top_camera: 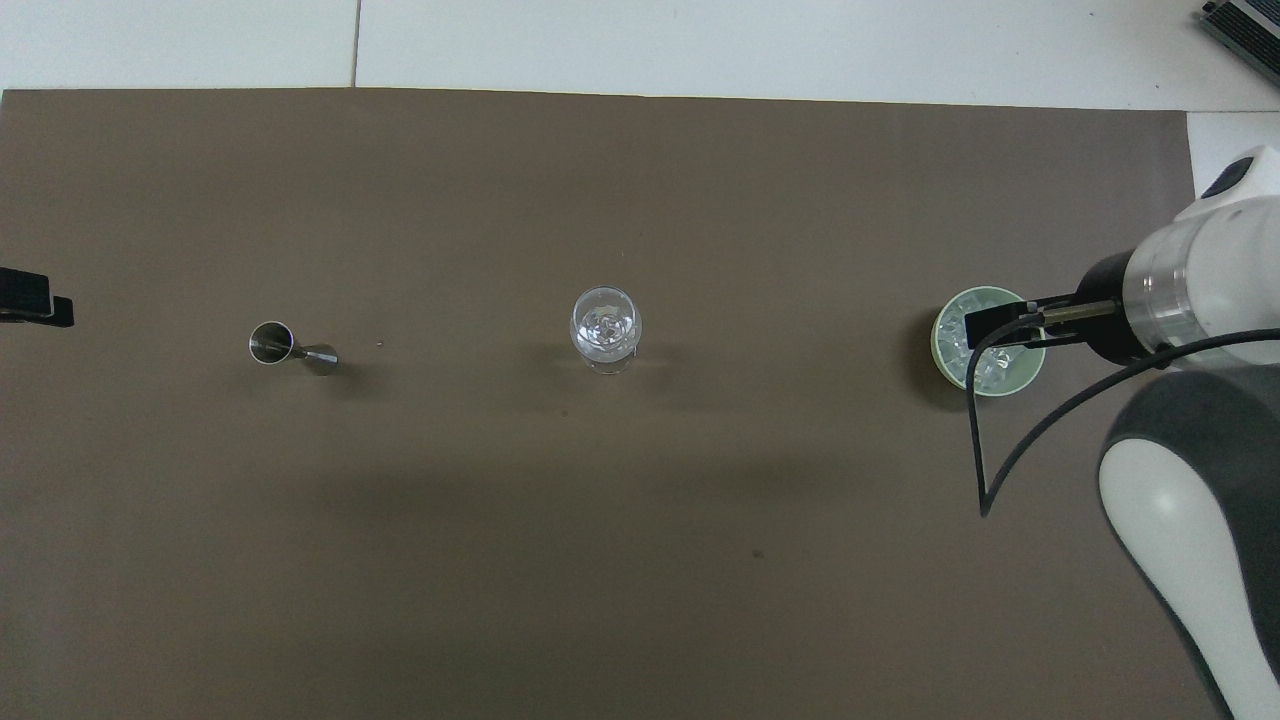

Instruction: Pour wine and add ice with both arms

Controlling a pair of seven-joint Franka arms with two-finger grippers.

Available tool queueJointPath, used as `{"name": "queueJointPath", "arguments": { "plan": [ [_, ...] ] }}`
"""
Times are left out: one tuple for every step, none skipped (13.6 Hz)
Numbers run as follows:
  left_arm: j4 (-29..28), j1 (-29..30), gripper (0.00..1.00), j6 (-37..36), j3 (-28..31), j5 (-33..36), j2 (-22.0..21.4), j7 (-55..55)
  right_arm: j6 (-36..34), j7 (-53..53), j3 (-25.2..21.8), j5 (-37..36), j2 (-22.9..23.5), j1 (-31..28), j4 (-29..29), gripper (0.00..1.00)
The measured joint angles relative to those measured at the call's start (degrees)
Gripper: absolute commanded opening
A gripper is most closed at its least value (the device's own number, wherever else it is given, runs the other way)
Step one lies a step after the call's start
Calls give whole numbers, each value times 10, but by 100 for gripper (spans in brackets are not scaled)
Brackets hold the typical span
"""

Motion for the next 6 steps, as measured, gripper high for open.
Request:
{"name": "queueJointPath", "arguments": {
  "plan": [
    [5, -4, 100, -7, -2, 3, 0, 12, 0, 0, 0, 0, 0, 0, 0, 100],
    [6, -6, 100, -9, -6, 7, 0, 19, 0, 0, 0, 0, 0, 0, 0, 100],
    [6, -6, 100, -9, -12, 11, 0, 22, 0, 0, 0, 0, 0, 0, 0, 100],
    [6, -6, 100, -9, -20, 12, 0, 23, 0, 0, 0, 0, 0, 0, 0, 100],
    [7, -6, 100, -12, -27, 12, 0, 23, 0, 0, 0, 0, 0, 0, 0, 100],
    [7, -5, 100, -20, -33, 15, 0, 23, 0, 0, 0, 0, 0, 0, 0, 100]
  ]
}}
